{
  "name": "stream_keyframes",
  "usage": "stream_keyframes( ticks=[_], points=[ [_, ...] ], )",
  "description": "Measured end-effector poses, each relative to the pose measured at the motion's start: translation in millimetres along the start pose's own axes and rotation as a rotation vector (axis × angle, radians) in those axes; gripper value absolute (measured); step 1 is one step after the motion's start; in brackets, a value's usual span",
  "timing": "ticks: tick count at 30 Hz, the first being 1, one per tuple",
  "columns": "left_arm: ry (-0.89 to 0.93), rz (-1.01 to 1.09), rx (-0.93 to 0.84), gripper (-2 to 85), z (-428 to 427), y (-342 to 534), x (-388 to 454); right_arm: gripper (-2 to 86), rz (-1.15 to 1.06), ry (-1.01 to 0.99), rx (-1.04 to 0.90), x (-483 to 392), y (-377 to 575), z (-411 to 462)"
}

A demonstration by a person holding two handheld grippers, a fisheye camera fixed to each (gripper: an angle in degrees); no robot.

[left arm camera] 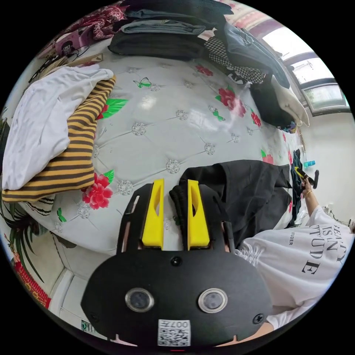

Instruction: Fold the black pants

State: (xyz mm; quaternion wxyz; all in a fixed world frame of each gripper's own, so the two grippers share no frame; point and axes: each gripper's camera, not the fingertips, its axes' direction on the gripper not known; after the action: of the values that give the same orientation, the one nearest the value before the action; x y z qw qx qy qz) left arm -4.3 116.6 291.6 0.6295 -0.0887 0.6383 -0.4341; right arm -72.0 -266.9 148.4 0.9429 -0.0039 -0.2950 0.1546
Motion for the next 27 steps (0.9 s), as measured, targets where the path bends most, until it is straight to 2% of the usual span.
stream_keyframes(
  ticks=[3, 7, 9, 10, 11, 14, 17, 20, 22, 24, 27],
  points=[
    [0.0, 0.002, -0.085, 12.5, 27, -21, 8, 5.5, -0.019, 0.037, -0.126, -7, -16, 41],
    [-0.112, 0.015, -0.162, 10.9, 53, -34, 25, 2.9, -0.11, 0.194, -0.043, -33, -9, 47],
    [-0.15, 0.008, -0.191, 9.2, 55, -37, 29, 1.2, -0.188, 0.248, -0.112, -47, -14, 53],
    [-0.154, 0.008, -0.195, 8.6, 55, -38, 29, 1.0, -0.193, 0.235, -0.138, -48, -17, 52],
    [-0.171, 0.03, -0.206, 3.6, 55, -38, 30, 0.6, -0.194, 0.166, -0.143, -48, -24, 46],
    [-0.115, 0.014, -0.168, -0.3, 39, -37, 26, 0.1, -0.174, -0.006, 0.113, -46, -32, -19],
    [-0.015, 0.046, 0.039, -0.6, -12, -21, 30, -0.1, -0.221, -0.152, 0.407, -44, -22, -101],
    [-0.071, 0.091, 0.196, -0.1, -46, 11, 37, -0.1, -0.245, -0.205, 0.577, -30, -1, -151],
    [-0.052, 0.12, 0.231, 1.7, -51, 25, 34, -0.2, -0.208, -0.25, 0.558, -12, 6, -149],
    [-0.014, 0.078, 0.182, 7.2, -35, 30, 19, -0.2, -0.114, -0.207, 0.431, 10, 10, -121],
    [0.043, 0.054, 0.12, 10.0, -7, 24, 7, -0.2, -0.055, -0.201, 0.345, 25, 19, -90]
  ],
)
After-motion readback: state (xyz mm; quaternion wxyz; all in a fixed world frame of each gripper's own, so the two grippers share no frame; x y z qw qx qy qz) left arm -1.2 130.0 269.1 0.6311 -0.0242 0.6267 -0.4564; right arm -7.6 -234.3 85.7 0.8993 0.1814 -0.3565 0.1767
